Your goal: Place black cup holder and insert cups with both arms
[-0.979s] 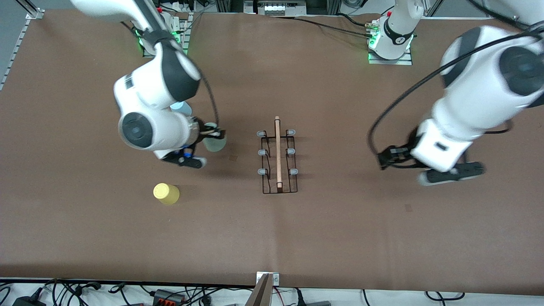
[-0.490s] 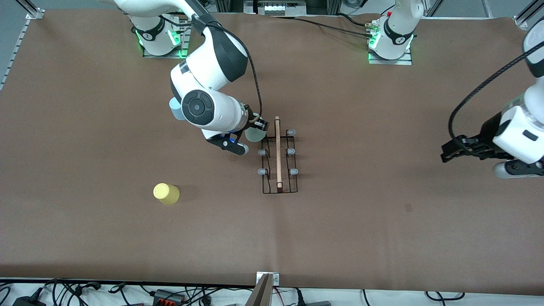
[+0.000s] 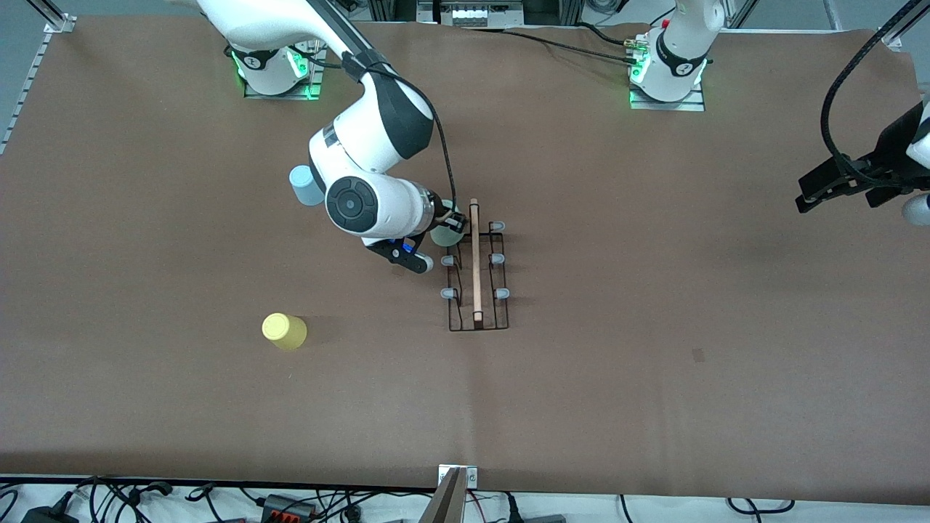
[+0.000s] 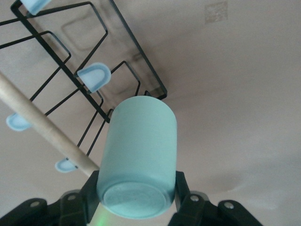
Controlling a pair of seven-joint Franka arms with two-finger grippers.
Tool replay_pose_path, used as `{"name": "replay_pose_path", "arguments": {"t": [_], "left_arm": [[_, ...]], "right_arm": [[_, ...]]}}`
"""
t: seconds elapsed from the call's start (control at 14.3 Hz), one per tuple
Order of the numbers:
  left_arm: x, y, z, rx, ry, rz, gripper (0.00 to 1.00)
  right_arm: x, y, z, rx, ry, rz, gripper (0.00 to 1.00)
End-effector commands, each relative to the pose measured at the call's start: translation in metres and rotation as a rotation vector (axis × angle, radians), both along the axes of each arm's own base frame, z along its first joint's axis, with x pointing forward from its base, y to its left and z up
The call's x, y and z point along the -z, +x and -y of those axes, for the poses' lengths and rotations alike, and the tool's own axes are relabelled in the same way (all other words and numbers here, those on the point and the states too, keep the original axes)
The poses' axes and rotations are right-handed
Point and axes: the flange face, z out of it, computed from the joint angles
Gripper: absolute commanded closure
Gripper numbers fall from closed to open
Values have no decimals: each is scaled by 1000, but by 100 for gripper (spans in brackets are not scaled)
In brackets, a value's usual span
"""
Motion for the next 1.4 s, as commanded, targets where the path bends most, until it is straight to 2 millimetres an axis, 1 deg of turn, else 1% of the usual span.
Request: {"name": "replay_pose_path", "arguments": {"t": [0.0, 0.07, 0.14, 0.21, 0.28, 0.35, 0.42, 0.56, 0.63, 0.7, 0.84, 0.91, 0.98, 1.05, 1.12, 1.19, 1.33], "left_arm": [[44, -19, -28, -58, -64, 54, 0], [48, -25, -28, -56, -60, 35, 0], [45, -31, -28, -52, -60, -6, 0], [36, -33, -33, -57, -62, -32, 0], [27, -38, -30, -50, -58, -48, 0], [27, -43, -26, -44, -57, -77, 0], [27, -44, -24, -41, -56, -85, 0], [33, -44, -23, -38, -56, -99, 0], [36, -44, -22, -36, -56, -105, 0], [39, -43, -20, -32, -57, -107, 0], [51, -34, -22, -32, -60, -113, 0], [52, -33, -24, -33, -59, -112, 0], [51, -32, -21, -28, -58, -108, 0], [52, -32, -14, -17, -55, -110, 0], [52, -33, -7, -6, -55, -110, 0], [53, -32, -6, -2, -54, -110, 0], [55, -31, -4, 1, -54, -110, 0]], "right_arm": [[14, 2, -13, 25, 8, 1, 67], [20, 2, -15, 27, 5, 3, 52], [26, 1, -17, 33, -2, 1, 4], [26, 0, -18, 51, -11, -2, 0], [24, 3, -14, 60, -16, 3, 0], [18, 8, -8, 70, -17, 6, 0], [4, 14, -3, 76, -7, 21, 0], [-17, 38, 31, 121, -8, 42, 0], [-27, 55, 56, 147, -13, 51, 0], [-32, 68, 75, 174, -14, 60, 0], [-36, 95, 123, 221, -63, 108, 0], [-26, 103, 136, 192, -127, 150, 0], [-8, 115, 156, 137, -201, 208, 0], [4, 126, 173, 88, -244, 259, 0], [13, 139, 195, 56, -258, 300, 0], [20, 150, 216, -1, -251, 334, 0], [32, 164, 263, -128, -222, 348, 0]]}}
